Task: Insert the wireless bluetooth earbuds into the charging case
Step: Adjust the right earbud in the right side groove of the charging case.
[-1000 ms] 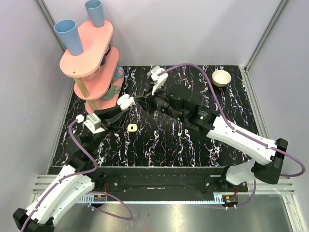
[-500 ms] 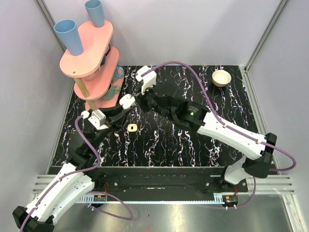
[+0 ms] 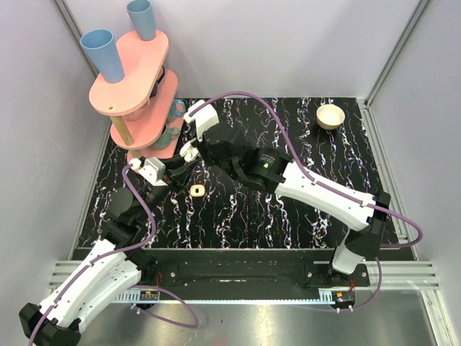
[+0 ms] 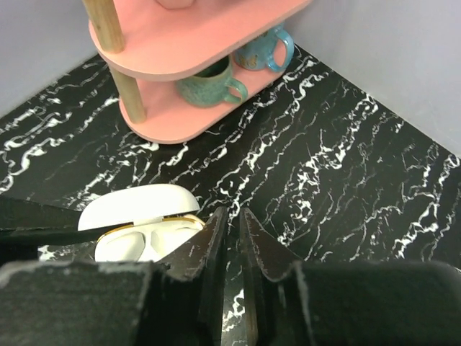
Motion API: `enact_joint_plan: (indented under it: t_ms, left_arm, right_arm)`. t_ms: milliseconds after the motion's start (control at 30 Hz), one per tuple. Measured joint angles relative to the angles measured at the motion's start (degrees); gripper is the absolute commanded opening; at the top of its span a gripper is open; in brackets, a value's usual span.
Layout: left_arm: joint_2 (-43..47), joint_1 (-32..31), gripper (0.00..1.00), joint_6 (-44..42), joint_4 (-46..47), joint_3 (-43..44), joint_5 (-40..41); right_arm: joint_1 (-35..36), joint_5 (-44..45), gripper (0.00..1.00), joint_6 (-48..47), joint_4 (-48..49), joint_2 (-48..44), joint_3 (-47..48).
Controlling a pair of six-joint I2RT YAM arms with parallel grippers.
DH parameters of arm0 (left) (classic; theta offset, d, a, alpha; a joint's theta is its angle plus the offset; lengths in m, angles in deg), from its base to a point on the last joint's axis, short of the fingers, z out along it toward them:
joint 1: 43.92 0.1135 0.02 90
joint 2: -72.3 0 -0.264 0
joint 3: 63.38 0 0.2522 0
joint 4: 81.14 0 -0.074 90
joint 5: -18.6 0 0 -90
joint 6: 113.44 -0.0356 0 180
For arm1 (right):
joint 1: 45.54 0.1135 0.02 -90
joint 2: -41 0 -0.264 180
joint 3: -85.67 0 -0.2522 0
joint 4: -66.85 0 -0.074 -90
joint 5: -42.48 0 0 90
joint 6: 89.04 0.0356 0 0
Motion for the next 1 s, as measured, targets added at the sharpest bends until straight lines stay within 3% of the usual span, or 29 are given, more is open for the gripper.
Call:
enact_joint_plan:
  t_ms: [500,1000]
  left_arm:
    - [-2.43,0.02,0.0,-0.07,-5.86,0.98,3.54]
    - [-2.38,0.0,0.0,-0.48,-6.43,0.98,6.99]
  right_arm:
    - [1.01,9.33,0.27,-3.02,-7.93,8.0,7.26]
    - [1.33,12.37,0.31,6.1,-10.43,11.58,11.96]
